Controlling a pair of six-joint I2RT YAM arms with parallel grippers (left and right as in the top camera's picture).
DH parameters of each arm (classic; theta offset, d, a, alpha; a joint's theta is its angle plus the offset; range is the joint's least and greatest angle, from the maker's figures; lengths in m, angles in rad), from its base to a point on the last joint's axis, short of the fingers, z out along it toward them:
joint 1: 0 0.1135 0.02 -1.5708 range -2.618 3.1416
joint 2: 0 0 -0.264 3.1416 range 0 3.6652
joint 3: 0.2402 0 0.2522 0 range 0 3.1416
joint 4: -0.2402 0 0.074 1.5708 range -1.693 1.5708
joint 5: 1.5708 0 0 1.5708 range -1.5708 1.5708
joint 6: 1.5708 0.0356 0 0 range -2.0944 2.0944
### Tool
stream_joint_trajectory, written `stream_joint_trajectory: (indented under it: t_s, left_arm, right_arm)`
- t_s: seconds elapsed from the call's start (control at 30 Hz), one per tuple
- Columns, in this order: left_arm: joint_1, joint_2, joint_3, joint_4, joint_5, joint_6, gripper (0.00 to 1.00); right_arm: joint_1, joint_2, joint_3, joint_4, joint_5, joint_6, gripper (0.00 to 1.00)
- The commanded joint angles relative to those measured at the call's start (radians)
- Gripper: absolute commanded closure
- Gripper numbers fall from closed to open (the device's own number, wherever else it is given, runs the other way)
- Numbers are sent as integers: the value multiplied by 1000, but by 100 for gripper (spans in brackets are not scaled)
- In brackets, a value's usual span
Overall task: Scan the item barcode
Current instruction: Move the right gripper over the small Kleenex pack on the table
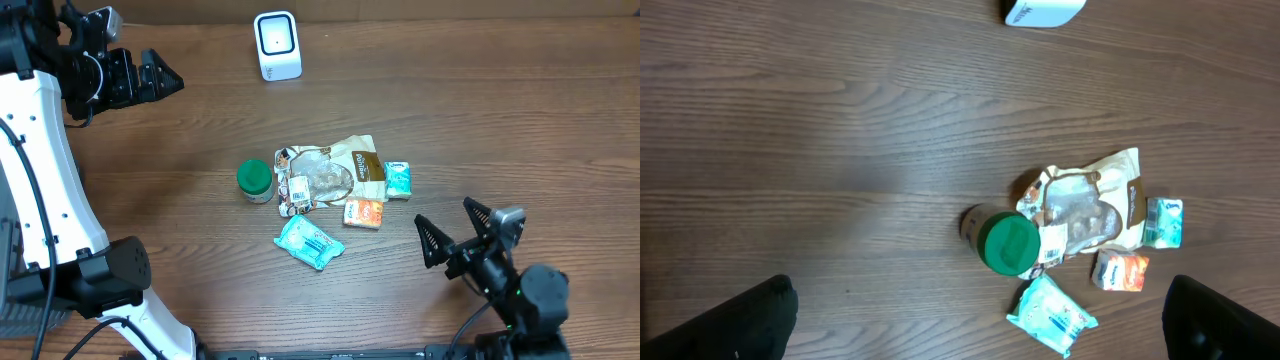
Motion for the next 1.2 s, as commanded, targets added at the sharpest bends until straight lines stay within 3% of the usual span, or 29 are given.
stream_joint_trajectory:
  t_s: [0.0,0.33,0.6,0.97,1.17]
  left_arm:
    - [-6,-10,10,-2,-10,19,0]
    - [-8,-10,10,-2,-10,19,0]
    - [-8,-10,10,-2,-10,19,1]
    - [-8,-10,10,-2,-10,19,0]
    - [-6,-10,10,-2,-10,19,0]
  right_arm:
    - [-4,154,190,-69,-54,13,0]
    - [-3,708,760,-544,-142,-2,0]
    - [0,1152,1194,-951,-120,-100,0]
    - [0,1402,1252,-849,-80,-120,0]
    - [0,1472,1233,-856,114,-109,28]
